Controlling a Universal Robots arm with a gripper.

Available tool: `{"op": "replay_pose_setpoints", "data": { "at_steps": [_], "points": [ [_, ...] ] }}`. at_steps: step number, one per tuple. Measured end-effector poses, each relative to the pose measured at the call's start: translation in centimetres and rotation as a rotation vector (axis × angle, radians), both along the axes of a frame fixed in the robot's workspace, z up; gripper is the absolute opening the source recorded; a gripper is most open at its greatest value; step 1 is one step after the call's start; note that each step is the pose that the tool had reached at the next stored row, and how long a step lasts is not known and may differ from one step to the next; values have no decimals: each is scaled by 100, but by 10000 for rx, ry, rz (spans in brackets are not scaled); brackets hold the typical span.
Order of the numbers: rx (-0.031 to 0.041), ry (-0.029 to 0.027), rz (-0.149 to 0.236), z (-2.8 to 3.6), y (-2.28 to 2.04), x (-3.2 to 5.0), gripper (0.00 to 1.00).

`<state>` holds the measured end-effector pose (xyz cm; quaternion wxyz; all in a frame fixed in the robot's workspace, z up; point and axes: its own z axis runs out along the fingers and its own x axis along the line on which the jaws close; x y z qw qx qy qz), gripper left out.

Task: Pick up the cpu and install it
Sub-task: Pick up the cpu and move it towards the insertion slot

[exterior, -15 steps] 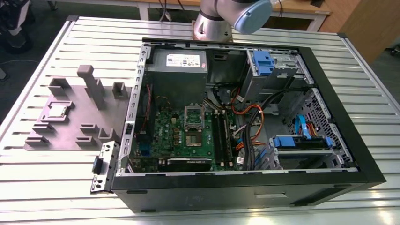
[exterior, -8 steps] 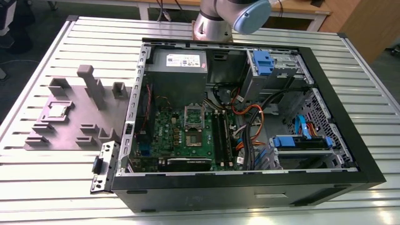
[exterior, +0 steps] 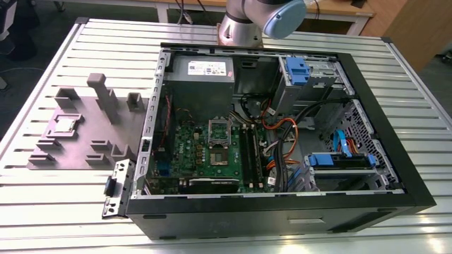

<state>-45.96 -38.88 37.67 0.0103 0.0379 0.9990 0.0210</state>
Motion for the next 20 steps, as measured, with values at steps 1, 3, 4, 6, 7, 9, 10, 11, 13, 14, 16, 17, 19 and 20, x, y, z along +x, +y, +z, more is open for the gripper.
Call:
{"op": "replay_pose_setpoints", "data": {
  "at_steps": [1,3,4,6,7,9,10,11,13,14,16,17,19,20],
  "points": [
    [0,-1,0,0,0,0,11],
    [0,-1,0,-1,0,-1,11],
    [0,-1,0,-1,0,-1,11],
    [0,0,0,-1,0,-2,11],
    [0,0,0,-1,0,-2,11],
    [0,0,0,-1,0,-4,41],
    [0,0,0,-1,0,-4,41],
    [0,0,0,-1,0,-5,47],
    [0,-1,0,-2,0,-5,53],
    [1,-1,0,-2,0,-5,53],
    [0,0,0,-2,0,-6,59],
    [0,0,0,-2,0,-6,59],
    [0,0,0,-2,0,-7,59],
    [0,0,0,-2,0,-7,59]
  ]
}}
